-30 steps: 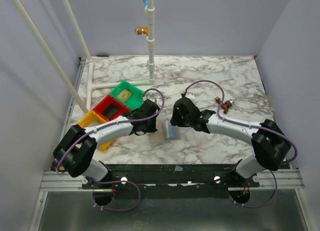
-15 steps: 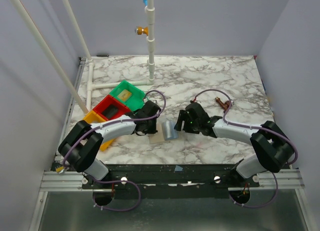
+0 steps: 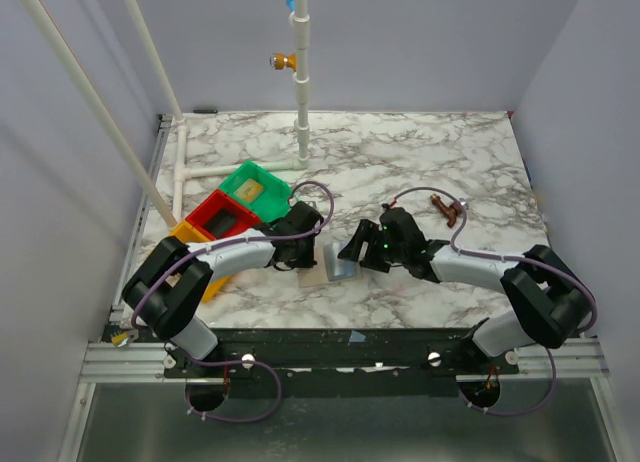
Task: Take the credit cards out of the card holder
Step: Remove the credit card from the card holder.
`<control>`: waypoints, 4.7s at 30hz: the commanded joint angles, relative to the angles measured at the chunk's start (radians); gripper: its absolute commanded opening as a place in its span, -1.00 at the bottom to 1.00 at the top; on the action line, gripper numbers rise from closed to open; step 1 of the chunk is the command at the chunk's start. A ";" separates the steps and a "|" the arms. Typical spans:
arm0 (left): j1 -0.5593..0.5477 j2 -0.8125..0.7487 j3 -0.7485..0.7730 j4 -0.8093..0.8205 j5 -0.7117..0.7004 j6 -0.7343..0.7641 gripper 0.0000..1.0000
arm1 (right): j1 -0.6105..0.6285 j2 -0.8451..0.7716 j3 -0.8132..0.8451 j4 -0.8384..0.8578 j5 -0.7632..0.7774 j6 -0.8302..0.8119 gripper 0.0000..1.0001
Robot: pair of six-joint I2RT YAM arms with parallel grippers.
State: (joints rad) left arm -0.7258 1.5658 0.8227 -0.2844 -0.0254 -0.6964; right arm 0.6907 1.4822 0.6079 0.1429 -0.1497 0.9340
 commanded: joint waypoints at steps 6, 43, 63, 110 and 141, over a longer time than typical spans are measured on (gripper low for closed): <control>-0.004 0.018 0.000 0.054 0.052 -0.016 -1.00 | 0.004 -0.076 0.061 0.069 -0.131 0.089 0.52; 0.032 -0.190 -0.088 -0.047 -0.053 -0.004 -1.00 | 0.065 0.038 0.279 -0.275 0.181 -0.113 -0.31; 0.044 -0.033 0.090 -0.079 -0.014 0.053 -1.00 | 0.176 0.042 0.322 -0.360 0.308 -0.252 -0.03; 0.118 -0.238 -0.034 -0.050 0.083 -0.019 -0.47 | 0.389 0.341 0.542 -0.505 0.683 -0.316 0.47; 0.029 0.110 0.209 -0.003 0.163 -0.002 -0.68 | 0.271 0.136 0.377 -0.477 0.608 -0.232 0.36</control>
State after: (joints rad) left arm -0.6735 1.6409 0.9821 -0.3004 0.1078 -0.7002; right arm 0.9668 1.6730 1.0023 -0.3546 0.4789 0.6765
